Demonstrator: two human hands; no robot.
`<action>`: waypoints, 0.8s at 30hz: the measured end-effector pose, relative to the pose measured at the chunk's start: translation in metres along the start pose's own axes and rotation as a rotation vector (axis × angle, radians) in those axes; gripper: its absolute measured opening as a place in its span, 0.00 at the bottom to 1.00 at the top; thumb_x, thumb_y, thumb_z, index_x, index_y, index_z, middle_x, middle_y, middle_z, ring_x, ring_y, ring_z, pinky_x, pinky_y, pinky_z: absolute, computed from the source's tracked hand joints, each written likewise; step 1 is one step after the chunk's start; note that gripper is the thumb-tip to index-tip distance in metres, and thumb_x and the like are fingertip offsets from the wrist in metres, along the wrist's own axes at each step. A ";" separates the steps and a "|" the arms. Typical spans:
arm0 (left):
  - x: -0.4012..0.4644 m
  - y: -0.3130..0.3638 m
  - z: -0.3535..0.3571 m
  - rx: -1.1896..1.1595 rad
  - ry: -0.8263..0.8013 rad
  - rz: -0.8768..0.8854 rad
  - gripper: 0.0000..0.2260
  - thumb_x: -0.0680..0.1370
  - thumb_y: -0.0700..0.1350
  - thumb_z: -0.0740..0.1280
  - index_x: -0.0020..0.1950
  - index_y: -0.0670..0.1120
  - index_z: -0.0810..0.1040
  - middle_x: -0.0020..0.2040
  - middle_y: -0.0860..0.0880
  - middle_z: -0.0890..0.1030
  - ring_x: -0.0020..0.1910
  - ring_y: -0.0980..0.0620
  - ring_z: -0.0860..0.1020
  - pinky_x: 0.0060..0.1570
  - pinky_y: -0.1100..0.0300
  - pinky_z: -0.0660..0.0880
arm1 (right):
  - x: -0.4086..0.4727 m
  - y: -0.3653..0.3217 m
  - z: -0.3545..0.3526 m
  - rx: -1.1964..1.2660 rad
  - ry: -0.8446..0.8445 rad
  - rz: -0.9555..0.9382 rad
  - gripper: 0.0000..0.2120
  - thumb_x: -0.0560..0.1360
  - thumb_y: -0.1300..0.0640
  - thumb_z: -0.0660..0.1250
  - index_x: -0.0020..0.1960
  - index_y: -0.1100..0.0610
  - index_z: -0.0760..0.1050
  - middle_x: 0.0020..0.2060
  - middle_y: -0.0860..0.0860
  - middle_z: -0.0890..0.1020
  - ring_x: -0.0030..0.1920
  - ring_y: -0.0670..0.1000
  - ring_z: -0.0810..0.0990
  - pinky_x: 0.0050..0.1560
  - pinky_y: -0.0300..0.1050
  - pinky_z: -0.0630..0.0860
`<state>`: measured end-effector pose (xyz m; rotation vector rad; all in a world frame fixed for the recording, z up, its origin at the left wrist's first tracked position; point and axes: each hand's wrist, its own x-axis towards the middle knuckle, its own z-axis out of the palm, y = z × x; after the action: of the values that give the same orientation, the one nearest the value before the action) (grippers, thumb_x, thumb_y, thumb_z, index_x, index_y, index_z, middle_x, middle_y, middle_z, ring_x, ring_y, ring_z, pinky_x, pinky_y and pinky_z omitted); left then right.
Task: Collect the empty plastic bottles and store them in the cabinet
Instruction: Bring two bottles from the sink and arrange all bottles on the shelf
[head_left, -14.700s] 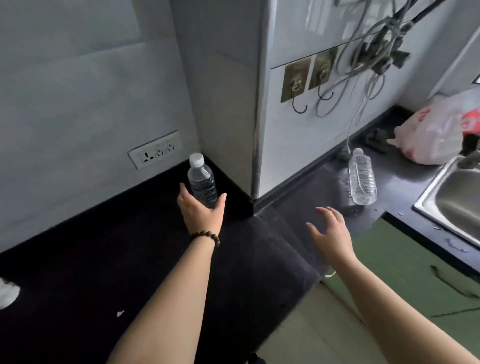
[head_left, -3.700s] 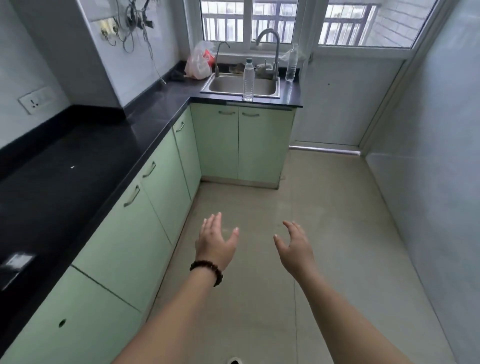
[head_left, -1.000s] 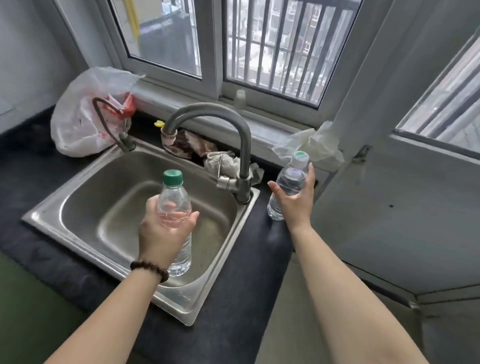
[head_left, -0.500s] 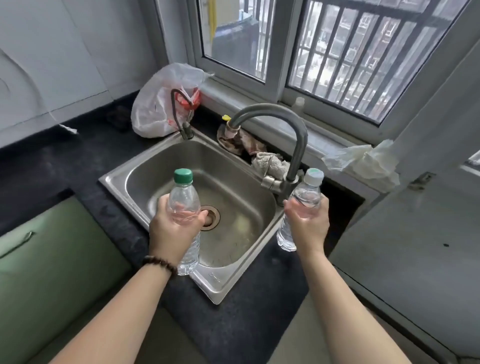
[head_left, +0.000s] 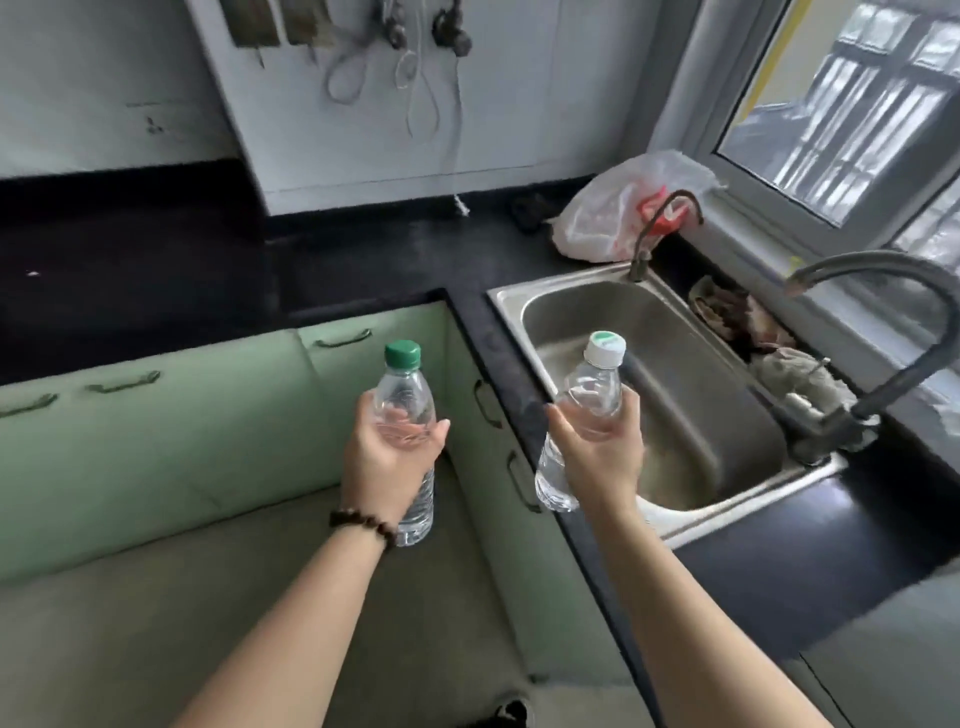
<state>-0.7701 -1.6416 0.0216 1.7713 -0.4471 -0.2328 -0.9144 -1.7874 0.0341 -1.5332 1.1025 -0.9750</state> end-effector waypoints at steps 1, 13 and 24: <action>-0.004 -0.008 -0.027 -0.004 0.040 -0.005 0.22 0.64 0.53 0.78 0.53 0.62 0.72 0.46 0.54 0.80 0.44 0.55 0.82 0.48 0.53 0.79 | -0.016 -0.006 0.022 -0.007 -0.048 -0.021 0.24 0.66 0.54 0.78 0.57 0.52 0.71 0.44 0.47 0.82 0.44 0.42 0.81 0.47 0.35 0.74; -0.087 -0.095 -0.377 0.087 0.645 -0.236 0.22 0.65 0.48 0.79 0.53 0.48 0.73 0.43 0.50 0.82 0.40 0.55 0.80 0.38 0.69 0.74 | -0.283 -0.063 0.272 -0.035 -0.714 -0.085 0.22 0.67 0.53 0.76 0.56 0.52 0.71 0.42 0.45 0.81 0.40 0.40 0.80 0.44 0.40 0.75; -0.144 -0.159 -0.588 0.105 1.063 -0.426 0.22 0.67 0.51 0.78 0.55 0.53 0.70 0.42 0.57 0.81 0.40 0.60 0.80 0.39 0.64 0.75 | -0.464 -0.100 0.441 -0.051 -1.234 -0.170 0.20 0.68 0.55 0.76 0.56 0.50 0.71 0.42 0.46 0.82 0.38 0.40 0.81 0.36 0.31 0.72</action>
<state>-0.6448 -1.0285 0.0021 1.8065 0.6911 0.4461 -0.6029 -1.2198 0.0113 -1.8257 0.1066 0.0251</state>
